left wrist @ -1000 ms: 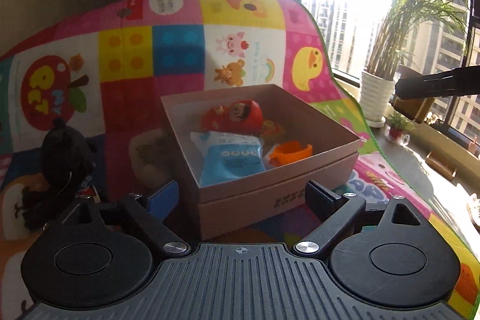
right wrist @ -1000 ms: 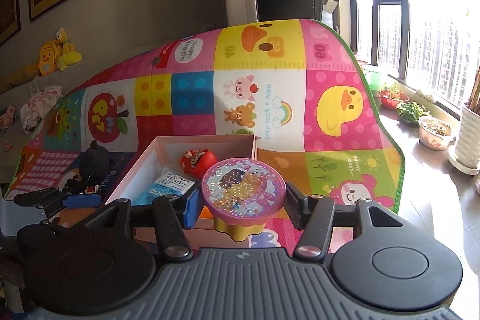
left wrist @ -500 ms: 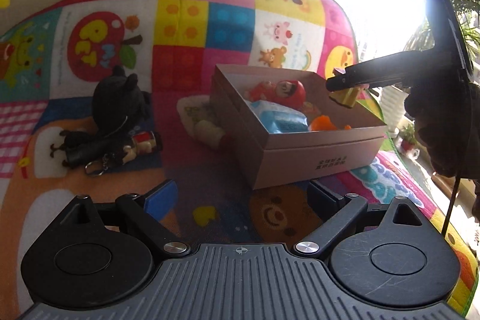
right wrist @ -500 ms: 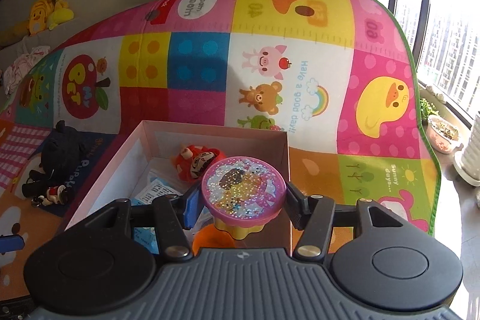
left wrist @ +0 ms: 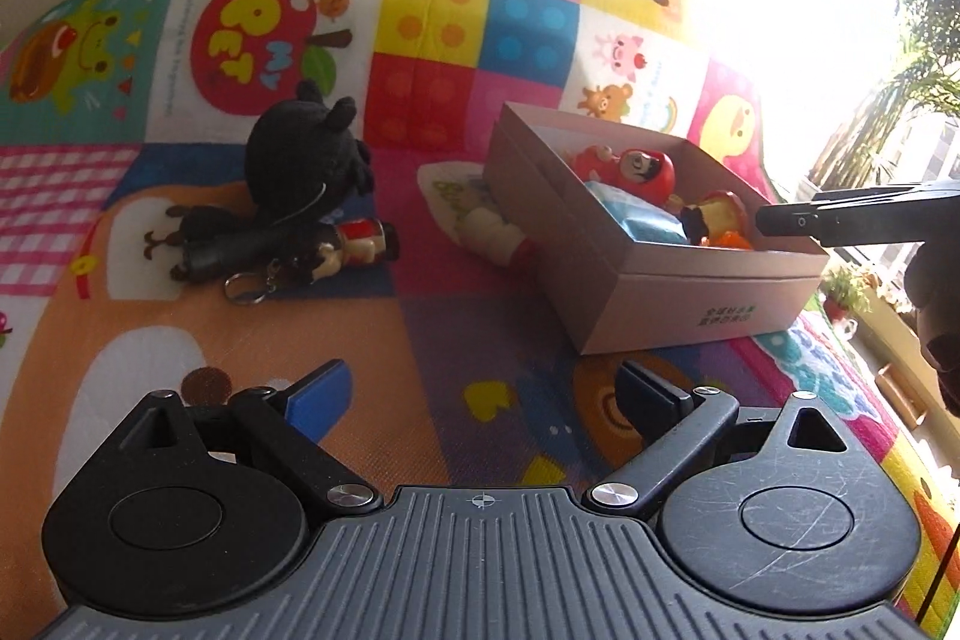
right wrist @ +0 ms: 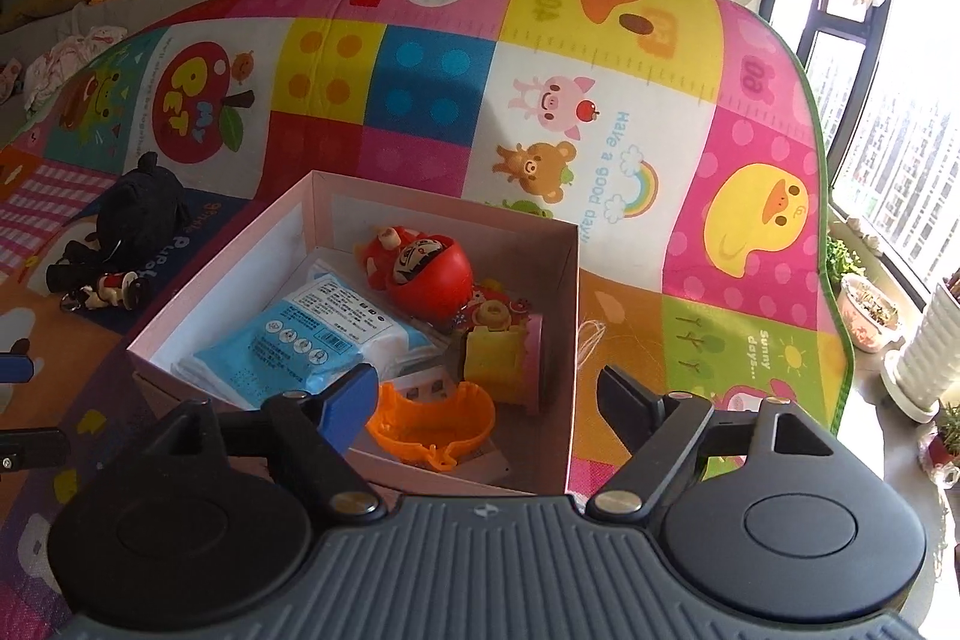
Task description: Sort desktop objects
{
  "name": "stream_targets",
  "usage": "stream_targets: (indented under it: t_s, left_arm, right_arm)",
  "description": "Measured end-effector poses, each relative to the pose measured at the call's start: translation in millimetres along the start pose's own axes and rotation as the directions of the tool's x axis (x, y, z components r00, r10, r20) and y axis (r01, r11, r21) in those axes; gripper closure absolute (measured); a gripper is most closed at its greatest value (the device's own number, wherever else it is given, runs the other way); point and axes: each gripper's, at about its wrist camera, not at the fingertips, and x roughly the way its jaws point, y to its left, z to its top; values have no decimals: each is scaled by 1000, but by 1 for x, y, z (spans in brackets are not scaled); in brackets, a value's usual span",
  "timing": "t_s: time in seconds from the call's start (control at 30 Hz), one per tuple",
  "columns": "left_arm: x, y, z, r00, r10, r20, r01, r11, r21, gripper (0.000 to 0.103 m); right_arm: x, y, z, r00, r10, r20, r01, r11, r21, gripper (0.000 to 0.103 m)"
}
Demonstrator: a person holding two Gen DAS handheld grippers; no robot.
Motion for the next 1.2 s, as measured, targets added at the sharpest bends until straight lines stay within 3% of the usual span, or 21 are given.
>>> stream_targets:
  t_s: [0.17,0.3,0.37,0.4,0.43,0.6,0.77,0.93,1.03,1.13,1.2]
  left_arm:
    - [-6,5,0,999,45,25,-45,999,-2,3]
    - [-11,22,1,987,151,46,-150,988,-29,3]
    - [-14,35,1,980,196,43,-193,980,-57,3]
    - [-16,43,1,977,209,41,-206,976,-75,3]
    - [-17,48,0,975,219,40,-215,973,-88,3]
    - [-26,70,-3,966,253,55,-245,961,-131,3]
    - [-30,79,-6,971,229,73,-215,963,-162,3]
    - [-34,81,-8,977,194,92,-176,969,-175,3]
    - [-34,84,-9,980,176,97,-156,970,-188,2]
    - [-33,88,-9,982,168,91,-146,967,-210,2]
    - [-32,89,-9,982,170,86,-148,965,-217,2]
  right_arm:
    - [-16,27,4,996,85,31,-84,996,-29,22]
    - [-23,67,14,988,131,82,-122,987,-109,23]
    - [-20,89,21,988,126,94,-109,980,-169,39]
    - [-17,100,26,988,134,81,-115,973,-200,54]
    - [-13,109,30,987,149,64,-132,967,-219,61]
    - [14,150,54,976,214,-37,-216,939,-268,64]
    - [72,186,81,981,108,-159,-154,936,-315,64]
    - [119,199,85,957,23,-289,-123,935,-333,64]
    - [124,203,78,951,-8,-309,-111,924,-365,64]
    - [115,206,68,950,-2,-313,-127,911,-393,77]
    - [104,204,61,948,22,-317,-153,907,-393,77]
